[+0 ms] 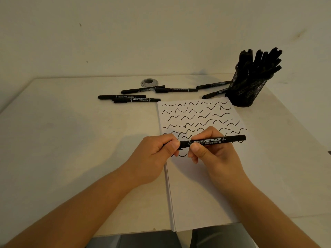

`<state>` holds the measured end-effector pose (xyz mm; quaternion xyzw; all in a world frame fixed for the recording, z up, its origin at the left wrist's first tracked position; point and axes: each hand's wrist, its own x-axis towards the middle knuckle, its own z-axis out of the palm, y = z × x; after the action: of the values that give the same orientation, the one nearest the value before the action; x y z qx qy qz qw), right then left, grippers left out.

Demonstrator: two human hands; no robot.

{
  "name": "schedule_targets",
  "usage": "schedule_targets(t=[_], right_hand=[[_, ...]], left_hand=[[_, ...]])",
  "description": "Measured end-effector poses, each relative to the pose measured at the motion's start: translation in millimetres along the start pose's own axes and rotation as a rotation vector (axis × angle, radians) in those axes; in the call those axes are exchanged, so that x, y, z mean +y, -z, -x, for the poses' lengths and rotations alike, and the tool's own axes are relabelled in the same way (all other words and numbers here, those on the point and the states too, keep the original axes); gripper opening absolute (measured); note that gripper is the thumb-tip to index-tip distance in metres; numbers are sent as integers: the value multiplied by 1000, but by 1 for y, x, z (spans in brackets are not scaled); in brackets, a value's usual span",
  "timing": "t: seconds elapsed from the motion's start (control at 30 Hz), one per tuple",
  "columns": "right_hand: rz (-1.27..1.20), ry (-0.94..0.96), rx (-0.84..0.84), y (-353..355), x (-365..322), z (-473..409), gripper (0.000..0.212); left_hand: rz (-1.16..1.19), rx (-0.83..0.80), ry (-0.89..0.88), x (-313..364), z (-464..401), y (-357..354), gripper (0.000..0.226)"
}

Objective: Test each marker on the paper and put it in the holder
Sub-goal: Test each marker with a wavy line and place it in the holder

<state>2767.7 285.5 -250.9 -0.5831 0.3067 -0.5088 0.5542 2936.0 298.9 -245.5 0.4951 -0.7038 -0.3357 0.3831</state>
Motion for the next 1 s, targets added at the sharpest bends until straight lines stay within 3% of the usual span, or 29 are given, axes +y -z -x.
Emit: schedule_targets(t=[0.27, 0.4, 0.47, 0.6, 0.67, 0.87, 1.0], right_hand=[[48, -13, 60, -7, -5, -2, 8], [306, -63, 221, -9, -8, -1, 28], [433, 17, 239, -8, -8, 2, 34], [854, 497, 178, -3, -14, -4, 16], [1014, 627, 150, 2, -20, -13, 20], [1311, 777, 46, 32, -39, -40, 22], [1372, 737, -2, 56, -54, -56, 19]], left_hand=[[-53, 31, -32, 3, -1, 3, 27], [-103, 130, -2, 3, -4, 11, 19], [-145, 164, 32, 2, -5, 13, 20], [-266, 152, 40, 7, -12, 15, 17], [-295, 133, 22, 14, -18, 14, 20], [-408, 83, -98, 41, -49, 7, 23], [-466, 67, -166, 54, -75, 0, 27]])
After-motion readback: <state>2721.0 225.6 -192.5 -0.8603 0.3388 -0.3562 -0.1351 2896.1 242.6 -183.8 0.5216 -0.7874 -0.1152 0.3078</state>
